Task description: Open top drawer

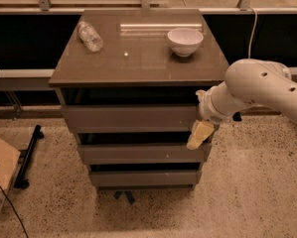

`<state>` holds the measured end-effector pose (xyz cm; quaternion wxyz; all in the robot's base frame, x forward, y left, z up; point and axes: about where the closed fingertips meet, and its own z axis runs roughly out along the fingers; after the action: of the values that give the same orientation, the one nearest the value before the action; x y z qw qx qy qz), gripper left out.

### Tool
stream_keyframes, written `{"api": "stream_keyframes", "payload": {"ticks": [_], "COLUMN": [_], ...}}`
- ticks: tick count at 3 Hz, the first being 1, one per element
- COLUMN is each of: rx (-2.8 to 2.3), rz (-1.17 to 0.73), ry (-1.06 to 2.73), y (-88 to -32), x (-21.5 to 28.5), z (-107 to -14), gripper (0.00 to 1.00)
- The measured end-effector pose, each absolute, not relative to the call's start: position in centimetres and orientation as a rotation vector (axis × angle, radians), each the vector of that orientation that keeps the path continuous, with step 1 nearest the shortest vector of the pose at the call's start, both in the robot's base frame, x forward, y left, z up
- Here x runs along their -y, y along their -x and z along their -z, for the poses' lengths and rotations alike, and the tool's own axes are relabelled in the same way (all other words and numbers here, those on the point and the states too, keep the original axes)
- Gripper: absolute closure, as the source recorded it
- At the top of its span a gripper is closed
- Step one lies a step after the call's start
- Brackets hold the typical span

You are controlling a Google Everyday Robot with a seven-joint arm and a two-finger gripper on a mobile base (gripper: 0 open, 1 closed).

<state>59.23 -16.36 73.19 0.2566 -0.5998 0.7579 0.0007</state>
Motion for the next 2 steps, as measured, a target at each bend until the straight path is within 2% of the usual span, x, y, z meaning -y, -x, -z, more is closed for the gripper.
{"api": "stream_keyframes", "payload": {"ticks": [2], "rx": [-2.092], "rz": [-0.144], "ry": [1.572], "y": [-63.4], "x": [15.7], "z": [-68.4], "gripper": [0.0]}}
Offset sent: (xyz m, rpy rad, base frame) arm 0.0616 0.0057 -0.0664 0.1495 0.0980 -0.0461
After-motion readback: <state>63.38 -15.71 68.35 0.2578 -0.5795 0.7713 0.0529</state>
